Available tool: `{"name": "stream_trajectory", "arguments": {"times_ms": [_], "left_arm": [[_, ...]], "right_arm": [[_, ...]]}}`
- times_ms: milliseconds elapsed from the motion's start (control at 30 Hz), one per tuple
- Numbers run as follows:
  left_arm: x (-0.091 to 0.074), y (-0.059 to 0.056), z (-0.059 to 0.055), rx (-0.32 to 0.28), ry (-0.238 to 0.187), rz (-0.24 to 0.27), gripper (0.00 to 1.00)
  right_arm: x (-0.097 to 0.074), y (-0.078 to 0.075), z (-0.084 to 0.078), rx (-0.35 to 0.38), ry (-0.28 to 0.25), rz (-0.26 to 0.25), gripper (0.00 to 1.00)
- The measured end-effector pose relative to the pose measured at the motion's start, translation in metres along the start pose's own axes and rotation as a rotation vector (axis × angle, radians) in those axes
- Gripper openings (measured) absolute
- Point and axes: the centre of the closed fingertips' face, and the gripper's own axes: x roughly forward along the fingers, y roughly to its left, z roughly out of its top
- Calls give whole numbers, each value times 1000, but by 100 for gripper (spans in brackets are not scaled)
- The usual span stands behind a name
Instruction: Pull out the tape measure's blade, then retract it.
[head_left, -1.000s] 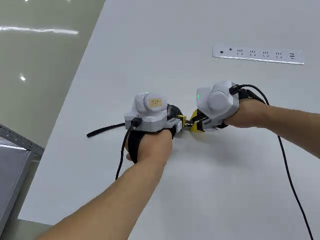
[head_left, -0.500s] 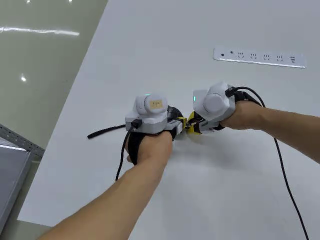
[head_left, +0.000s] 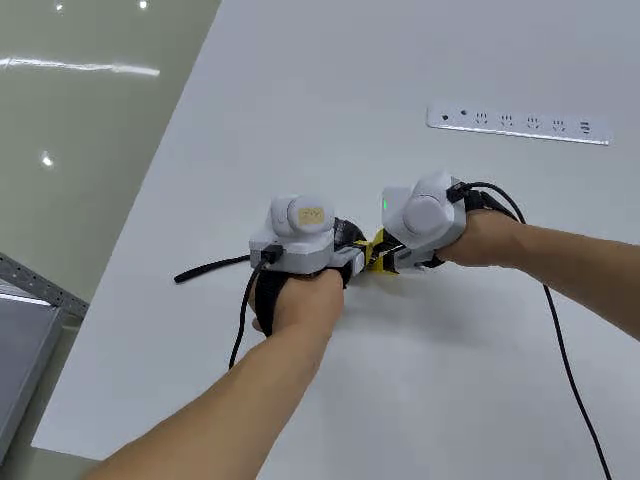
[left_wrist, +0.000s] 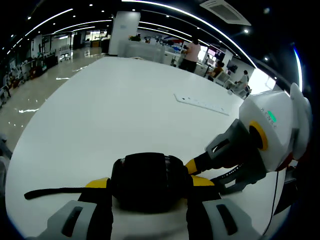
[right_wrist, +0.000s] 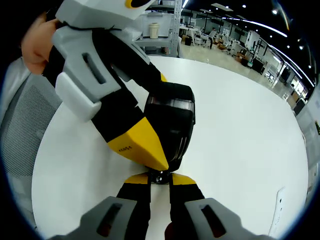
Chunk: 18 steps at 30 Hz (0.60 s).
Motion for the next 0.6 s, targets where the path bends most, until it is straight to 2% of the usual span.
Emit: {"name": "stream_trajectory", "arguments": {"times_ms": [600], "left_arm": [[0,2,2,-1,-15,5,57]], "right_arm": [[1,-1,0,-11,19,-3,14]]}}
